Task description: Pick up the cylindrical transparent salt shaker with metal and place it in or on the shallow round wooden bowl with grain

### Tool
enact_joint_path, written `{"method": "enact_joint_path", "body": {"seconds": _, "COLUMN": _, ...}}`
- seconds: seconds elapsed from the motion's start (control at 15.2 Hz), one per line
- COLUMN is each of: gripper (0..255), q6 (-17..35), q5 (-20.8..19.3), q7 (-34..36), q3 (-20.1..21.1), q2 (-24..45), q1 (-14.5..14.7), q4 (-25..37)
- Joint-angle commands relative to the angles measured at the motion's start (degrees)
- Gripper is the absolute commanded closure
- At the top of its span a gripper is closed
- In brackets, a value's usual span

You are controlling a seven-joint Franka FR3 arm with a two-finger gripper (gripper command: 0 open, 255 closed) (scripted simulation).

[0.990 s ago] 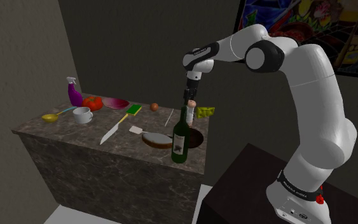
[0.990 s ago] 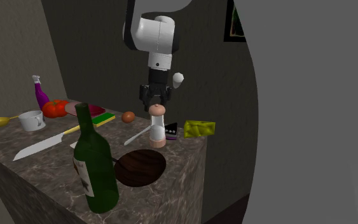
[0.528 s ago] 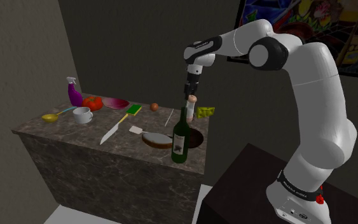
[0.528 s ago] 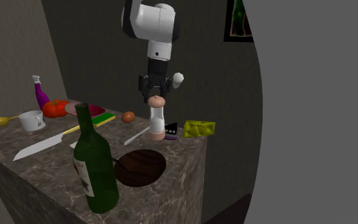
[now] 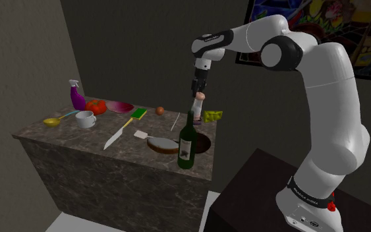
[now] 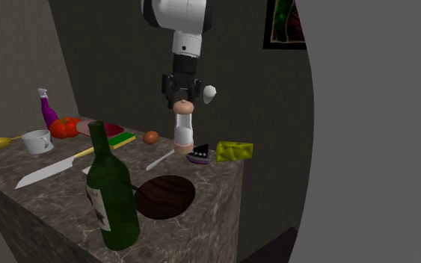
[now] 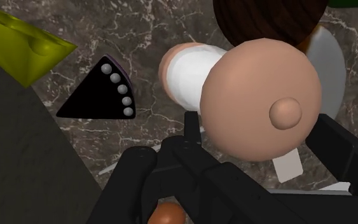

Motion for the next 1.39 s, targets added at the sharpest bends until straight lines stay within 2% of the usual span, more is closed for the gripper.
{"method": "enact_joint_path", "body": {"seconds": 0.0, "gripper": 255, "q6": -1.22, "q5": -0.13, "q7": 0.29, "q3": -0.05, "q2": -0.34, "q1": -0.03, "q4": 0.91}}
{"method": "enact_joint_path", "body": {"seconds": 0.4, "gripper": 255, "q6": 2.12, "q5": -1.89, "q7": 4.11, "q3": 0.23, "q2": -13.50, "q1": 4.68, "q4": -14.61}}
{"method": "enact_joint_path", "body": {"seconds": 0.86, "gripper": 255, "q6": 3.20, "q5": -3.96, "q7": 10.51, "q3": 2.00, "q2": -26.81, "q1": 9.08, "q4": -27.45}}
{"method": "enact_joint_path", "body": {"seconds": 1.32, "gripper": 255, "q6": 7.41, "q5": -3.50, "q7": 9.90, "q3": 2.26, "q2": -26.20, "q1": 9.27, "q4": -31.08}}
